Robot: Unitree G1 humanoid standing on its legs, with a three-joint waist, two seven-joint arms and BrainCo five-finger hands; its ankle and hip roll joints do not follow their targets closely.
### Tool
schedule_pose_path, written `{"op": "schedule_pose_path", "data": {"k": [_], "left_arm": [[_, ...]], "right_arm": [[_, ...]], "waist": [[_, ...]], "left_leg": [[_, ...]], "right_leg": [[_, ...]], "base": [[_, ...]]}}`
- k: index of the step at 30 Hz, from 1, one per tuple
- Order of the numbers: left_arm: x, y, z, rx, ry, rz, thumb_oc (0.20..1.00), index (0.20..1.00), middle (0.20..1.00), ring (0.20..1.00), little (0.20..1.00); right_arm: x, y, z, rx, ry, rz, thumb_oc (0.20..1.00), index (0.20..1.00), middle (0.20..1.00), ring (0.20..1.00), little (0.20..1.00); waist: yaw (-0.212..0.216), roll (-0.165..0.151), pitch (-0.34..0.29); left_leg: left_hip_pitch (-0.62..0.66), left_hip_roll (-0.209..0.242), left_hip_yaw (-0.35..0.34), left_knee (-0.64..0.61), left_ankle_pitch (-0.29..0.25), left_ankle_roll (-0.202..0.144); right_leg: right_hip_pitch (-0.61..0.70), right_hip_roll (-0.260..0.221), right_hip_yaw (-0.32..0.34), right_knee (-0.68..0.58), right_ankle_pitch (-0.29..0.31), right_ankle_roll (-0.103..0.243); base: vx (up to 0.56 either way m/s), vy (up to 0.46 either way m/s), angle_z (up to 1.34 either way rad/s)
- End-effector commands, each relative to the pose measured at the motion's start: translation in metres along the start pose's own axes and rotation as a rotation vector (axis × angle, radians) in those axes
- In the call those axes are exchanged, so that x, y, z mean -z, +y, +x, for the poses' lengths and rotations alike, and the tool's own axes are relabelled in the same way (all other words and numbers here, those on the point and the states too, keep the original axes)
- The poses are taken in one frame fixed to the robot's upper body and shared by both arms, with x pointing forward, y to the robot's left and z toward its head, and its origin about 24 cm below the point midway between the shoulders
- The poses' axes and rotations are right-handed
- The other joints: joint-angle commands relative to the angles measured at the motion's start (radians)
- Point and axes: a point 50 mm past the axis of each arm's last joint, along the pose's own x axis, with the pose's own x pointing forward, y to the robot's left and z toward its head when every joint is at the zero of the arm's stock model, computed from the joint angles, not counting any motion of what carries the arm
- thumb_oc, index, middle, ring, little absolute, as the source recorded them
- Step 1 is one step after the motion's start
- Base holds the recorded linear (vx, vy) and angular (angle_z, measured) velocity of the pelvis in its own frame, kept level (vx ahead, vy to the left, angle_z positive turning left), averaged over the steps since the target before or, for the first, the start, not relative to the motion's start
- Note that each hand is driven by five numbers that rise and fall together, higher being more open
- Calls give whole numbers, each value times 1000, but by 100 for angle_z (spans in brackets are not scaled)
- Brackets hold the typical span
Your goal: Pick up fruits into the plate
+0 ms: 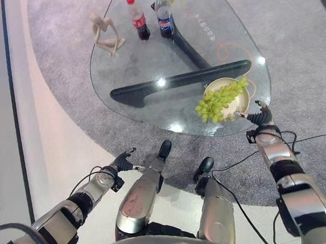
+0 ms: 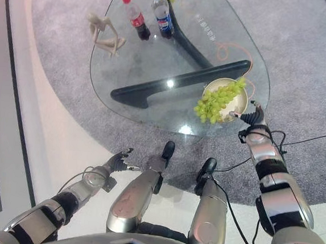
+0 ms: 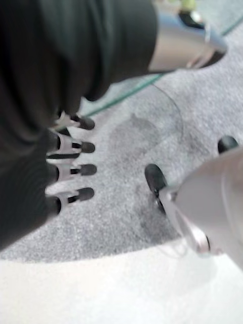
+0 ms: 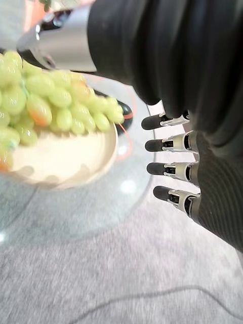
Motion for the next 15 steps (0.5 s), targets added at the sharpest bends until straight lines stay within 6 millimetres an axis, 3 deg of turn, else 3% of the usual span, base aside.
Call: {"op": "schedule_pose_path", "data": {"k": [1,4,7,11,15], "left_arm": [[31,-8,-9,31,113,-90,1000,1000,1000,1000,1000],[49,-16,-17,61,180,-163,1000,1000,1000,1000,1000],[77,-28,-33,80,285,-203,1000,1000,1000,1000,1000],[93,-36,-42,100,357,-243,1000,1000,1000,1000,1000],[113,-48,-56,131,459,-292,1000,1000,1000,1000,1000]], "right_arm": [[16,6,-10,-31,-14,77,1000,1000,1000,1000,1000],[54,20,-29,-106,69,139,1000,1000,1000,1000,1000],[107,50,-65,-225,237,235,1000,1000,1000,1000,1000],[146,73,-100,-313,394,339,1000,1000,1000,1000,1000],[194,95,-154,-399,630,440,1000,1000,1000,1000,1000]], "waist": [[-17,-68,-119],[-29,-77,-166],[-51,-87,-237],[-64,-91,-288],[-84,-87,-340]], "left_leg": [[62,-43,139,84,-198,30],[103,-40,148,62,-202,30],[162,-34,161,34,-208,35],[212,-33,171,13,-216,40],[289,-35,188,-22,-232,49]], "right_leg": [[83,15,76,-157,77,47],[127,20,90,-182,76,49],[180,31,113,-202,71,46],[225,41,126,-217,64,43],[294,56,145,-241,52,39]], "base": [[120,-34,-12],[134,-38,-9],[173,-37,-5],[135,-20,-9],[116,-2,-5]]}}
